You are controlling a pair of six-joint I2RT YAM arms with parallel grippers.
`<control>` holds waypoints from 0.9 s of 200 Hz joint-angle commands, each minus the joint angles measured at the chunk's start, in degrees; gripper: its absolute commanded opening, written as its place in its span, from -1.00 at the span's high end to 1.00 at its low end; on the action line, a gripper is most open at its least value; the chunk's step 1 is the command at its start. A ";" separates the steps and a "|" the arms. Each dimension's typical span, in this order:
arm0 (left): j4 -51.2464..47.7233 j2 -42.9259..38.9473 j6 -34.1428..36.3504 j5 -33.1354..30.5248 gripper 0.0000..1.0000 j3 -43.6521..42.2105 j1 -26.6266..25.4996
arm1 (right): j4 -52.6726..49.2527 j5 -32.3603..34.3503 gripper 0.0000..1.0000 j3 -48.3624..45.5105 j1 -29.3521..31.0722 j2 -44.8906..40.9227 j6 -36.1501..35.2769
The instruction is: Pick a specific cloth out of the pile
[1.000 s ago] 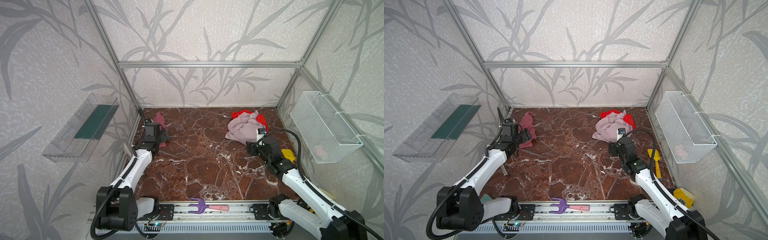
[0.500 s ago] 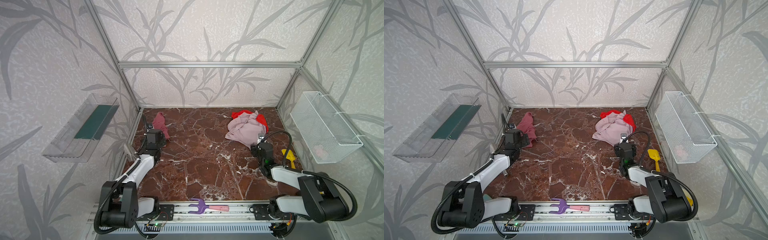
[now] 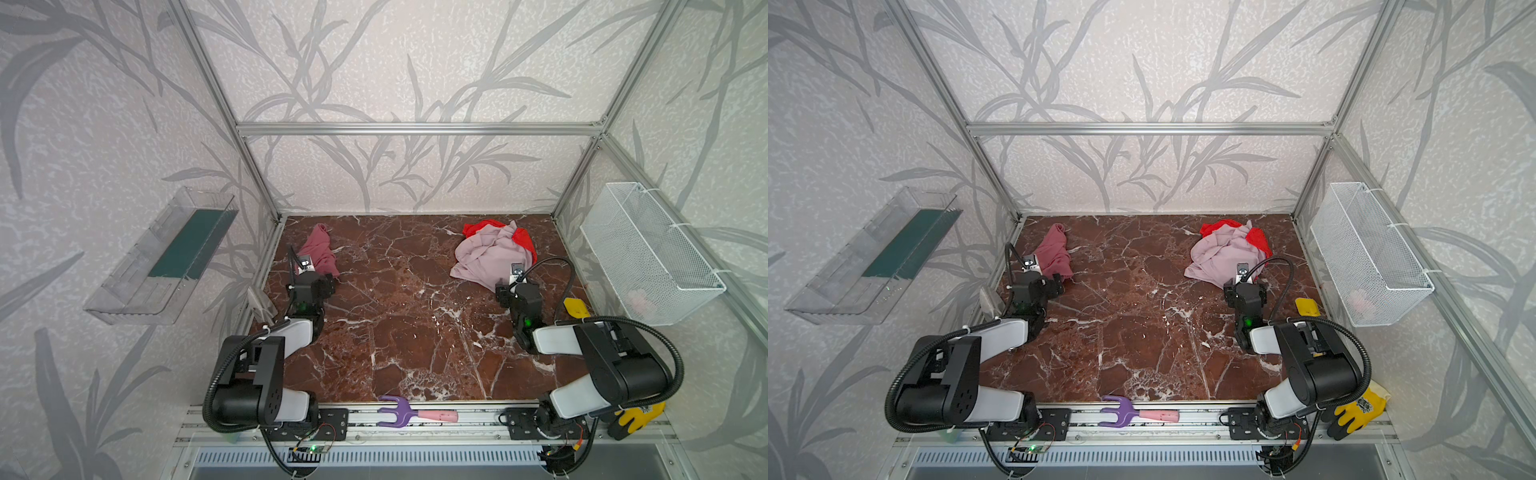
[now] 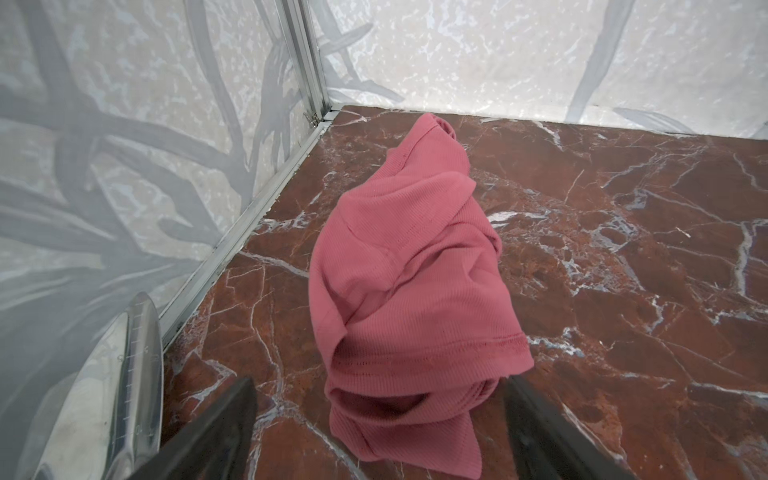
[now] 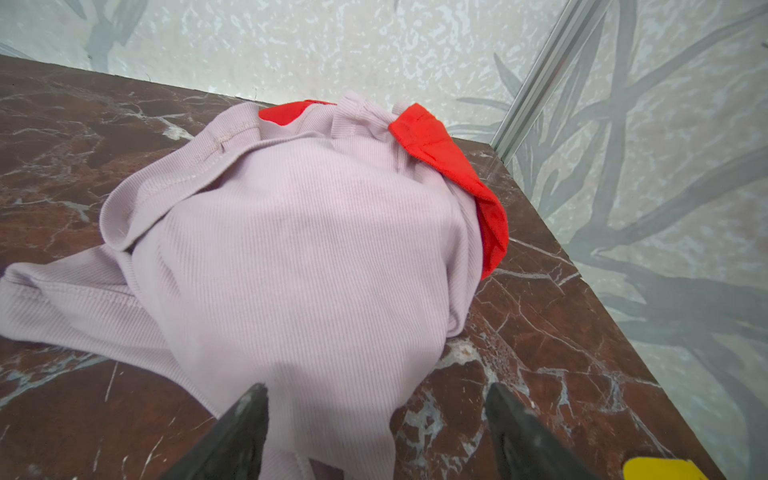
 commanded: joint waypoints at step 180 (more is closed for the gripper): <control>17.44 8.77 1.60 0.65 -0.99 -2.34 0.33 | 8.08 -7.15 -0.98 -0.36 -2.45 3.82 0.32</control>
